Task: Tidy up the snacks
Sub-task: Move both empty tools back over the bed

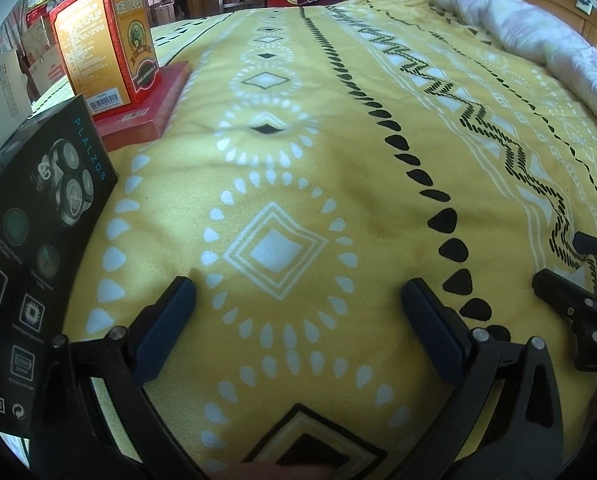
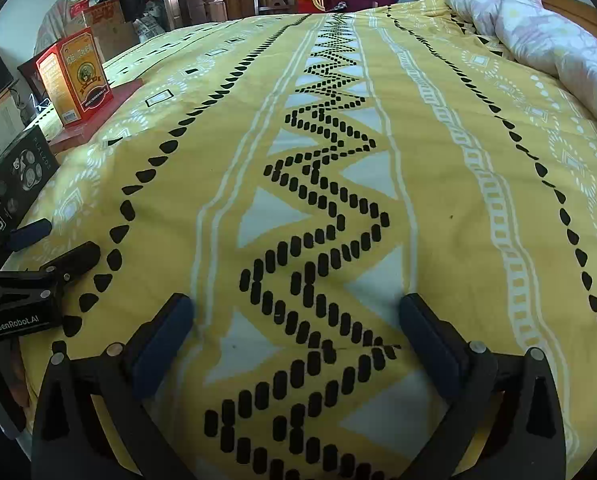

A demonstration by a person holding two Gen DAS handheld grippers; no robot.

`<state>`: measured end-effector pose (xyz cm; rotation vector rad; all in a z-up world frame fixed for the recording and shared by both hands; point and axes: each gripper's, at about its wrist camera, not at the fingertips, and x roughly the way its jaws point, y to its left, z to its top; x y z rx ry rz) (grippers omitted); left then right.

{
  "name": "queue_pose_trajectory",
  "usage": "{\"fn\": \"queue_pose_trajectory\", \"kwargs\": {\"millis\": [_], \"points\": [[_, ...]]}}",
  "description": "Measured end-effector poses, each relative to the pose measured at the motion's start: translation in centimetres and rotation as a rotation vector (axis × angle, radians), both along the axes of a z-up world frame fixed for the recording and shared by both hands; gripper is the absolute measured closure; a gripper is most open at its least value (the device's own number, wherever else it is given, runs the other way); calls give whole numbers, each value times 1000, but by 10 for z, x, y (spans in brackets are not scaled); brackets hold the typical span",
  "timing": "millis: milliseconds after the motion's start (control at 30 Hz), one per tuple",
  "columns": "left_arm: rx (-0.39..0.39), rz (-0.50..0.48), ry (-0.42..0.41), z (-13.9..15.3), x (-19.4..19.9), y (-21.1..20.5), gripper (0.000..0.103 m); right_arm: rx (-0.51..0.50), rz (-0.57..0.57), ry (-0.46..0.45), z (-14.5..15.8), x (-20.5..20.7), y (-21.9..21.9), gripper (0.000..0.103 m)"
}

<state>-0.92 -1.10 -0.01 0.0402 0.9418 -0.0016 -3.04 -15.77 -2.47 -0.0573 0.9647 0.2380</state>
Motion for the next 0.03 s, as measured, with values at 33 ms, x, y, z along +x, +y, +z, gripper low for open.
{"fn": "queue_pose_trajectory", "kwargs": {"millis": [33], "points": [[1,0,-1,0,0,0,0,3,6,-4,0,-1,0,0]]}}
